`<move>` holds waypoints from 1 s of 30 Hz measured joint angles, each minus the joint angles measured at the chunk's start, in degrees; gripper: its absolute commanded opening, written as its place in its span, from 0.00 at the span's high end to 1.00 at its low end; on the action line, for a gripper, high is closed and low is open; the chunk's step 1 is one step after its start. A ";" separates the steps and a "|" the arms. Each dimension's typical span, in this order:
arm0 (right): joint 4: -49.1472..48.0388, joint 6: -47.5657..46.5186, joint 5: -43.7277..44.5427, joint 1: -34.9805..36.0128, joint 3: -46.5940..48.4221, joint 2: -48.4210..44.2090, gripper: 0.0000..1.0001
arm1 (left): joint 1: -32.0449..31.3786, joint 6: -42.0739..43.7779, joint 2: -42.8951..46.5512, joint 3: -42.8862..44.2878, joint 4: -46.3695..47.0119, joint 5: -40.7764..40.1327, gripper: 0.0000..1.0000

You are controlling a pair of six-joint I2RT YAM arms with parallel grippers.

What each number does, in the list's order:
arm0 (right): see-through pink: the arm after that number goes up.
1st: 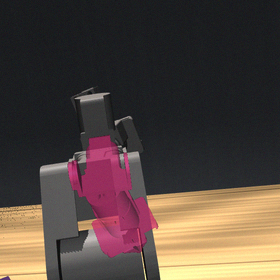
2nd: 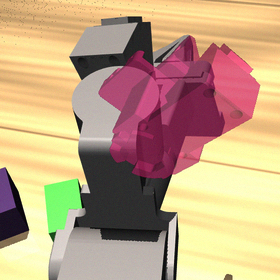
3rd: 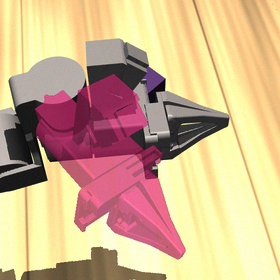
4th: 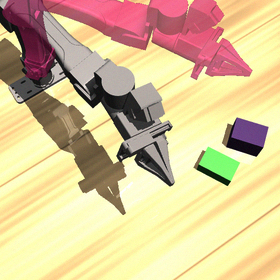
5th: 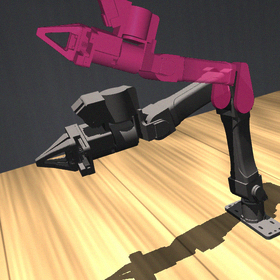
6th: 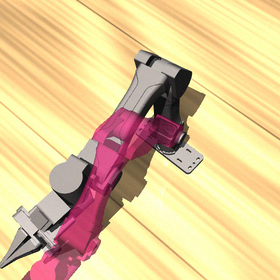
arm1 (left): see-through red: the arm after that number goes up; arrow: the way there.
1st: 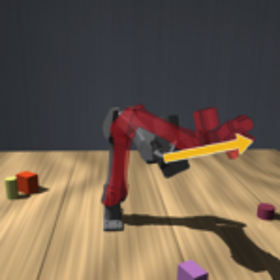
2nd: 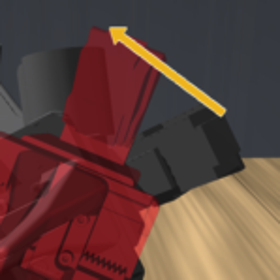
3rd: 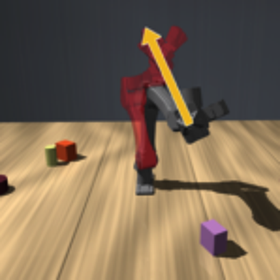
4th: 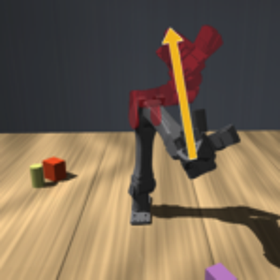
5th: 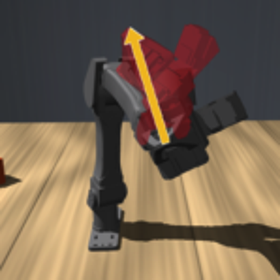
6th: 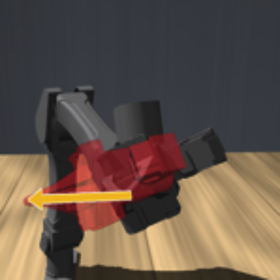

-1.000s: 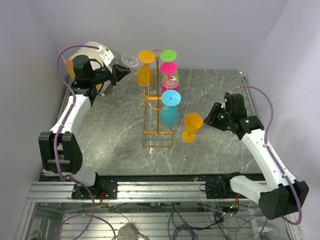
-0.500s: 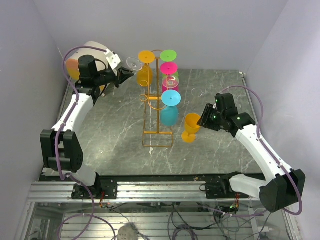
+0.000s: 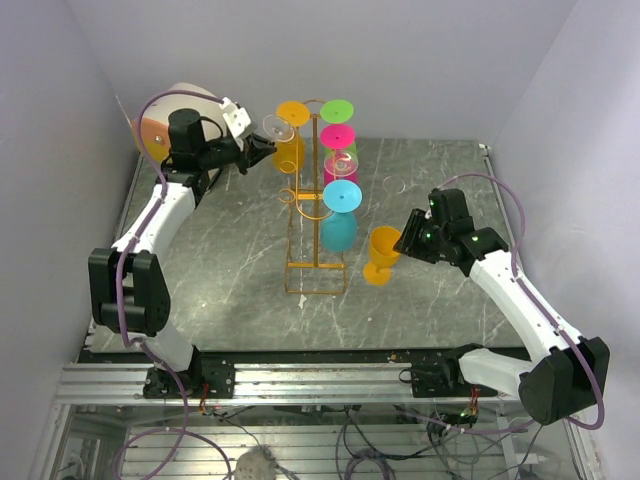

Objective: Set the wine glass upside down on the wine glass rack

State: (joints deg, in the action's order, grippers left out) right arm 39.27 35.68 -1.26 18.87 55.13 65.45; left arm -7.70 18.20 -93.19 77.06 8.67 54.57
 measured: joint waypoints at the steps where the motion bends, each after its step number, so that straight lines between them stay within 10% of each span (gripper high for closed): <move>1: -0.04 0.04 0.00 0.00 -0.02 0.00 0.58 | -0.07 -0.07 -0.15 0.15 0.20 0.07 0.93; 30: 1.77 -0.48 1.05 0.92 -1.14 1.90 1.00 | -3.76 3.78 -3.08 2.29 -1.44 -0.11 0.93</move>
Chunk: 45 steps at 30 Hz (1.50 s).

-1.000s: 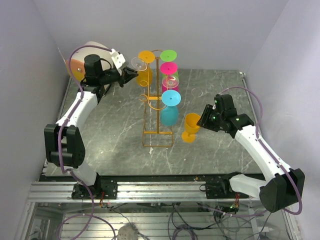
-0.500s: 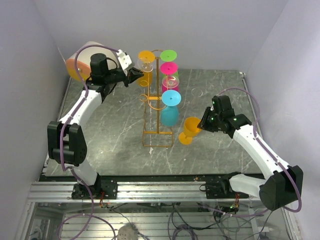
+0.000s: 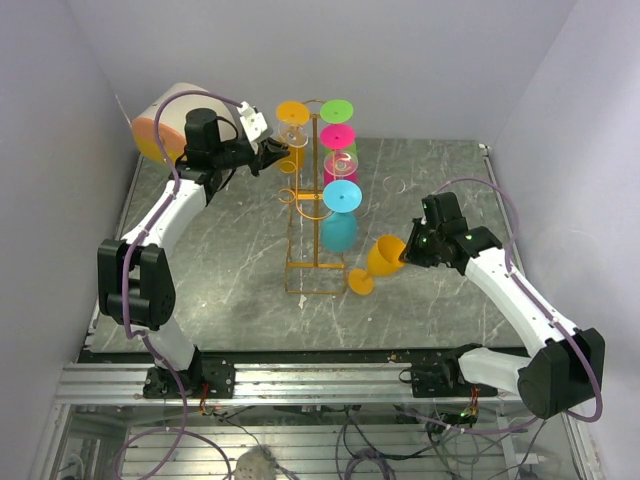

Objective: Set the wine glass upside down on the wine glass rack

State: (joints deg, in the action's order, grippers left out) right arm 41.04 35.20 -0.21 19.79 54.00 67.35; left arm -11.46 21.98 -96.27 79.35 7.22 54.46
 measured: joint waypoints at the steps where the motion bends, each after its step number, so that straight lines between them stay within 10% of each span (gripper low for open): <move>1: 0.46 -0.11 0.22 0.02 0.20 0.00 1.00 | 0.00 -0.07 -0.02 0.00 0.02 -0.11 0.93; 27: 14.64 -5.73 16.65 0.17 27.15 -1.64 1.00 | -0.39 -4.66 0.00 -2.80 3.63 -3.26 0.73; 40: 16.33 -7.34 22.77 0.17 37.77 -4.39 1.00 | -0.44 -5.05 0.15 -4.11 4.11 -4.35 0.29; 42: 16.26 -7.34 23.63 0.17 37.77 -5.01 1.00 | -0.44 -4.72 0.31 -4.28 3.65 -4.63 0.02; 45: 15.98 -7.39 24.48 0.17 37.77 -5.49 1.00 | -0.46 -3.30 1.20 -4.31 1.09 -6.23 0.01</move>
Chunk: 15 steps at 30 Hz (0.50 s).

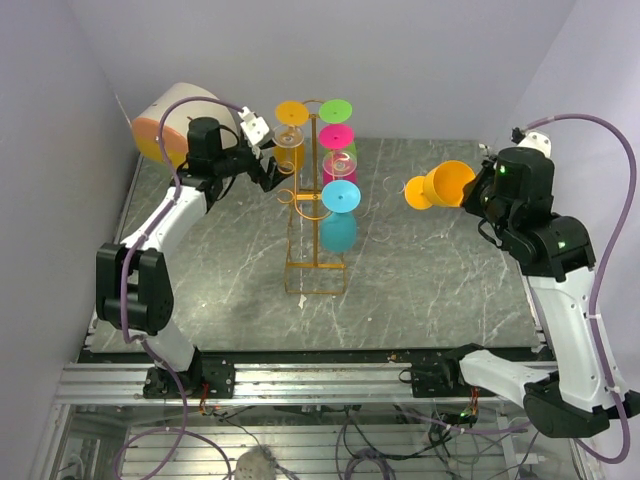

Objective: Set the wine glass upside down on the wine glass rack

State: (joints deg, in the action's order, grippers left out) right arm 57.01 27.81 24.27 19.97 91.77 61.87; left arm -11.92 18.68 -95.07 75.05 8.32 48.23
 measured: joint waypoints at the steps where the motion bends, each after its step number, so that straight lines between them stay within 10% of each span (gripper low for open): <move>1: -0.37 -0.13 0.24 0.00 0.00 -0.15 1.00 | -0.02 0.66 0.46 0.00 -1.25 -0.85 0.01; 15: -29.18 -8.72 0.96 0.00 -5.29 -2.10 1.00 | 0.22 0.31 12.68 1.09 -29.66 -27.93 0.02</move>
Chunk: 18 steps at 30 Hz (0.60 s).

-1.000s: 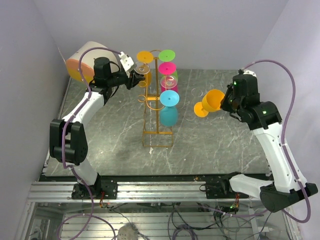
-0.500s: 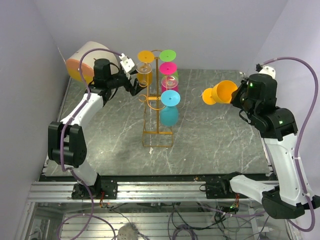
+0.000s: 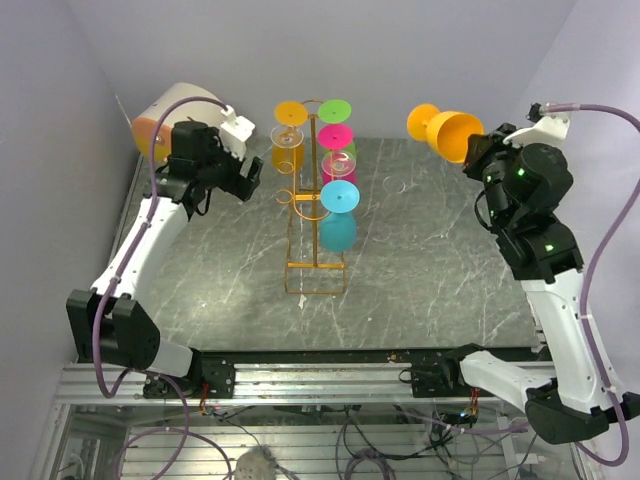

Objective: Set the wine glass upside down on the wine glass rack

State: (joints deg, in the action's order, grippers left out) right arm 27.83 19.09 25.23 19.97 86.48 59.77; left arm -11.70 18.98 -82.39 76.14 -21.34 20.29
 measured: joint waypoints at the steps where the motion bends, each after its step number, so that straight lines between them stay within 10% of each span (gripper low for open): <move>1: -2.62 -0.35 -0.31 0.00 -1.33 -0.11 1.00 | 0.42 -1.16 0.68 1.31 -2.69 -2.54 0.04; 10: -39.54 -7.10 -9.03 0.44 -16.31 4.31 1.00 | 3.98 -18.71 2.64 28.59 -18.45 -15.78 0.06; 14: -57.31 -9.46 -10.84 3.63 -20.61 9.14 1.00 | 5.25 -31.82 4.92 35.21 -18.29 -3.28 0.06; 18: -74.69 -15.41 -10.67 9.09 -24.72 12.59 1.00 | 9.81 -60.26 10.12 23.06 1.44 17.11 0.06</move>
State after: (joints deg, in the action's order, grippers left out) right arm -46.85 3.68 14.57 29.06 61.76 72.36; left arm -1.89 -41.28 -72.27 99.20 -19.90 37.41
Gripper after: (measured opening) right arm 0.018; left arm 0.945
